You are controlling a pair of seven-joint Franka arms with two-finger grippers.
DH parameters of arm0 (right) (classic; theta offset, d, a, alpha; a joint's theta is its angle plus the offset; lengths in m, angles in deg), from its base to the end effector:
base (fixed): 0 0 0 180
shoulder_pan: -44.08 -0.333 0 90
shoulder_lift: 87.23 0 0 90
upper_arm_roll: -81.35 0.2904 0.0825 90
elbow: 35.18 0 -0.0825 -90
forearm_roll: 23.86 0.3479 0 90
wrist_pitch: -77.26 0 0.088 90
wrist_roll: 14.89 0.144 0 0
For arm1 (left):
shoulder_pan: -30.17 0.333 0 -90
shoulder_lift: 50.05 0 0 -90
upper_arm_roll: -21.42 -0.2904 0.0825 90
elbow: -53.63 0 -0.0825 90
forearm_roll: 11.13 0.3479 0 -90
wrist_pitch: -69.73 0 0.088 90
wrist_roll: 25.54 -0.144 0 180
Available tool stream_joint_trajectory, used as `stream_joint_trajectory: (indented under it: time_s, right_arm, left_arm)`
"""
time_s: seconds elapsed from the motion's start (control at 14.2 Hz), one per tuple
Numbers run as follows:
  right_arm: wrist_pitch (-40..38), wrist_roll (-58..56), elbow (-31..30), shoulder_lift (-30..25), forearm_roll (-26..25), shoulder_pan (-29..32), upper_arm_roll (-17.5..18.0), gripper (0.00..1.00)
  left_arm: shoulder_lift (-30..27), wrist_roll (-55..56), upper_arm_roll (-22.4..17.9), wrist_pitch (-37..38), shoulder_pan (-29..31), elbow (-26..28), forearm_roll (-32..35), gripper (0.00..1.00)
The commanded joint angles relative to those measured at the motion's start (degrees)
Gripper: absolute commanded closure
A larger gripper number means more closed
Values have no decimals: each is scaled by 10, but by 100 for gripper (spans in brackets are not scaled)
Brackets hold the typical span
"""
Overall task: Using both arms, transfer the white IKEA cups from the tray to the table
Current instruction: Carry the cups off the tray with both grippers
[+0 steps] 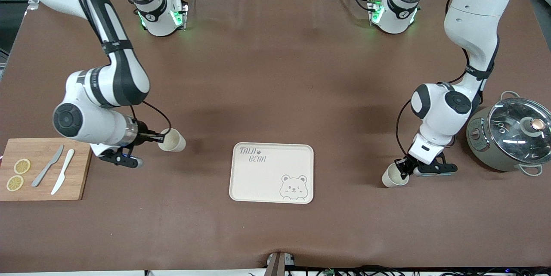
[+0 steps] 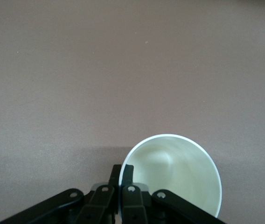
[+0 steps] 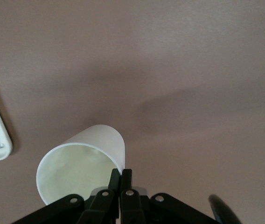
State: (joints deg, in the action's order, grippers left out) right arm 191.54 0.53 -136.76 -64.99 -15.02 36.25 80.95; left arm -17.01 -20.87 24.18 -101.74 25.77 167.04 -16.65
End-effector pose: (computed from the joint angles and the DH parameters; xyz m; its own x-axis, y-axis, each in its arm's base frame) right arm 0.5779 0.0903 0.2898 0.9596 -0.2013 -0.1968 -0.2195 -0.9727 -0.0755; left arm 0.6250 -0.0709 0.1939 0.9083 0.0811 0.4104 0.0375 -0.9929 0.1131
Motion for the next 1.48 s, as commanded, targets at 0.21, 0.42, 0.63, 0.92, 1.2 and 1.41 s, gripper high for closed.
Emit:
stream_joint_trajectory:
  time_s: [0.21, 0.42, 0.63, 0.92, 1.2, 1.41]
  right_arm:
    - [35, -117, -83, -45, -24, 61, 9, 100]
    - [46, -154, -99, -44, -30, 81, 9, 100]
    - [73, -208, -121, -44, -39, 106, 9, 100]
    - [95, -281, -123, -38, -42, 142, 9, 100]
    - [116, -343, -125, -25, -47, 175, 8, 100]
    - [132, -374, -126, -5, -50, 197, 8, 100]
  left_arm:
    - [4, 0, 4, -19, -1, 5, -10, 100]
    - [5, 1, 4, -24, -1, 5, -10, 100]
    - [5, -1, 4, -24, -1, 2, -10, 34]
    - [2, -5, 4, -23, -1, -10, -9, 0]
    - [-21, -8, 4, 2, 5, -13, -7, 0]
    - [-76, -6, 3, 119, 5, -34, -8, 0]
